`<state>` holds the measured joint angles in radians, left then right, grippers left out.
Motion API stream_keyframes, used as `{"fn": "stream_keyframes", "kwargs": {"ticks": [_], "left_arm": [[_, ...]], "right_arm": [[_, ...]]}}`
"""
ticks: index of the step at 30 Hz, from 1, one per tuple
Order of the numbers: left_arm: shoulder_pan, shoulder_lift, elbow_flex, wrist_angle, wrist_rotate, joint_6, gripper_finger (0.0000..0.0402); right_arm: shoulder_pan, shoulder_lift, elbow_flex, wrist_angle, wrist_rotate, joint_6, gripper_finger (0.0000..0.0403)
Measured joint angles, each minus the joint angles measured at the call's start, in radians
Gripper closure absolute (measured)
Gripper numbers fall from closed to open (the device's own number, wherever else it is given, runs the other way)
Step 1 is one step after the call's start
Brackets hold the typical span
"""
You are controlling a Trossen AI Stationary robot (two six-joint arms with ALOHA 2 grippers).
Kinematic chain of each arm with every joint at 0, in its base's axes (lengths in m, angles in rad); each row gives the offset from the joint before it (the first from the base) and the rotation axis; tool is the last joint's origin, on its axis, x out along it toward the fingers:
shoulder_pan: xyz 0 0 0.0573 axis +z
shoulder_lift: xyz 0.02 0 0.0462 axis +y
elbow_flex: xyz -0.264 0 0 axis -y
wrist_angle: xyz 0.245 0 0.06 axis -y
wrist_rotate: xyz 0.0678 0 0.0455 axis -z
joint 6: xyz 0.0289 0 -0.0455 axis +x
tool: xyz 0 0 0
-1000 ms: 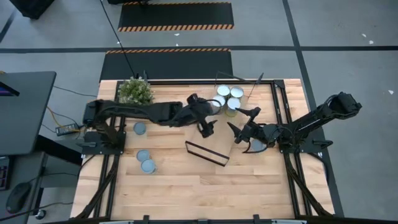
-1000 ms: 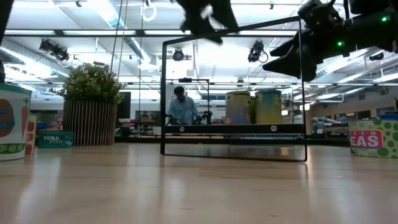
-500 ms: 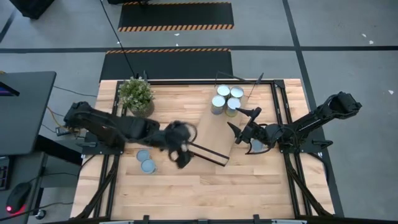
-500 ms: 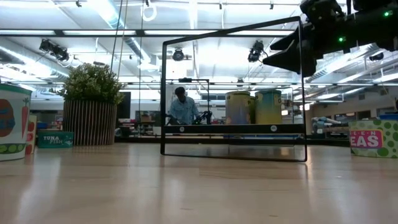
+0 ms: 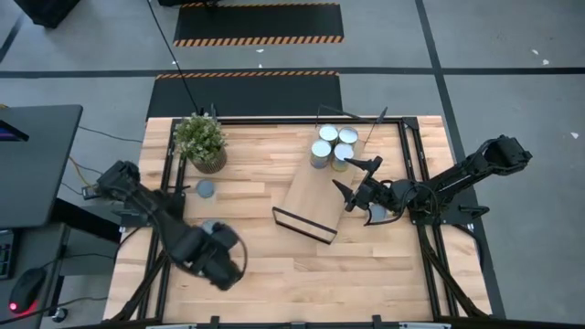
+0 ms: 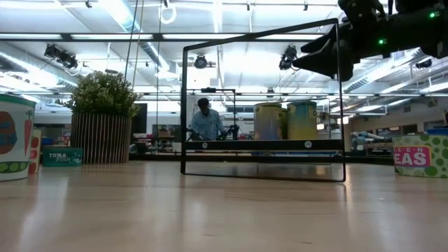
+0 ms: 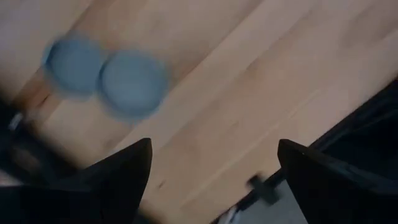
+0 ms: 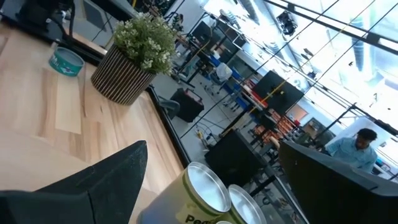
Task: Pick and place cans onto a shelf
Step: Put the canned mixed vegetables on the shelf
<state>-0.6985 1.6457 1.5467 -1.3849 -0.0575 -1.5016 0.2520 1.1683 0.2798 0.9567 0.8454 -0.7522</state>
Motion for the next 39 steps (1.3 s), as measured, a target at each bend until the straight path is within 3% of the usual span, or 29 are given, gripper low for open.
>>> {"fn": "stream_keyframes", "kwargs": {"ticks": [10, 15, 20, 28, 33, 39], "left_arm": [[-0.113, 0.098, 0.001, -0.181, 0.033, -0.111, 0.0049], [-0.120, 0.118, -0.050, -0.168, 0.033, -0.104, 0.0060], [-0.141, 0.093, -0.213, -0.023, 0.097, -0.112, 0.0078], [-0.171, 0.009, -0.440, 0.188, 0.087, -0.217, 0.0099], [-0.170, -0.004, -0.504, 0.260, 0.052, -0.274, 0.0091], [-0.140, -0.004, -0.512, 0.276, -0.003, -0.170, 0.0088]], "right_arm": [[0.000, 0.000, 0.000, 0.000, -0.014, 0.003, 0.0030], [0.000, 0.000, 0.000, 0.000, -0.056, 0.028, 0.0030], [-0.009, 0.000, 0.000, -0.001, -0.057, 0.038, 0.0030], [-0.033, 0.000, 0.000, -0.005, -0.096, 0.054, 0.0030], [-0.033, 0.000, 0.000, -0.009, -0.099, 0.054, 0.0030], [-0.033, 0.000, 0.000, -0.009, -0.101, 0.054, 0.0030]]}}
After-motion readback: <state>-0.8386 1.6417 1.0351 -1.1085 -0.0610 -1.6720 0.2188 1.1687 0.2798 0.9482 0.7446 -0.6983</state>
